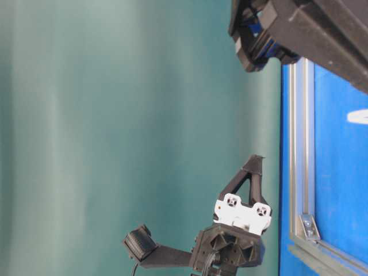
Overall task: Insert the wire through the string loop located in the center.
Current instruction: 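Open the right gripper and lower it over the black USB cable plug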
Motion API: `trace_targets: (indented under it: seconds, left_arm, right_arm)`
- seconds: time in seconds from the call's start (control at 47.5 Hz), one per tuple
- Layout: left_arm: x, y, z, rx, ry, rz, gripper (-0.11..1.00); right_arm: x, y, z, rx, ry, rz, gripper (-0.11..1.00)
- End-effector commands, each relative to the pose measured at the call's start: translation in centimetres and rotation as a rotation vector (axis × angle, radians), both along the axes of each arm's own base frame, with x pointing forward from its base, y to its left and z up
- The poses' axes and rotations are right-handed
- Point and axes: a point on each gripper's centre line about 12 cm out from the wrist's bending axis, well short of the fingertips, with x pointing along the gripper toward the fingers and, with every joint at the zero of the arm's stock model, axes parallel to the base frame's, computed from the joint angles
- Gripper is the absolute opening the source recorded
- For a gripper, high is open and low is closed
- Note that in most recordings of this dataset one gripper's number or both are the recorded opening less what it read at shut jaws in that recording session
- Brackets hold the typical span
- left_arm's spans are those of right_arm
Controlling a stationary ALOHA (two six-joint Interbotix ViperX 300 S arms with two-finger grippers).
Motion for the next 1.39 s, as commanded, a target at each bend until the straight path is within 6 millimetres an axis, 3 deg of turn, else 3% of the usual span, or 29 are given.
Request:
trace_targets:
  seconds: [0.0,0.105,0.632,0.716,0.779,0.948,1.032,1.116,1.369]
  left_arm:
    - [0.2,-0.4,1.9,0.023,-0.027,-0.028,0.00]
    - [0.1,-0.4,1.9,0.019,-0.018,-0.025,0.00]
    - [0.1,-0.3,2.0,0.017,-0.019,-0.022,0.00]
    - [0.1,-0.3,2.0,0.018,-0.019,-0.024,0.00]
    - [0.1,-0.3,1.9,0.016,-0.018,-0.022,0.00]
    - [0.0,-0.3,1.9,0.017,-0.017,-0.024,0.00]
    - [0.0,-0.3,1.9,0.017,-0.017,-0.024,0.00]
    - [0.0,-0.3,1.9,0.016,-0.018,-0.022,0.00]
    - [0.0,-0.3,1.9,0.019,-0.017,-0.024,0.00]
  right_arm:
    - [0.3,0.3,2.5,0.007,-0.069,0.012,0.00]
    - [0.1,0.4,2.5,-0.025,-0.035,0.029,-0.05]
    - [0.5,0.6,2.6,0.008,0.024,0.016,-0.03]
    - [0.5,0.8,2.7,0.016,0.028,0.016,0.07]
    - [0.6,0.8,2.8,0.015,0.027,0.017,0.20]
    - [0.6,1.4,2.8,0.005,0.043,0.029,0.69]
    - [0.7,1.4,2.8,0.004,0.051,0.027,0.87]
    - [0.8,1.4,2.8,0.002,0.055,0.027,0.82]
    - [0.8,1.4,2.3,-0.001,0.080,0.020,0.84]
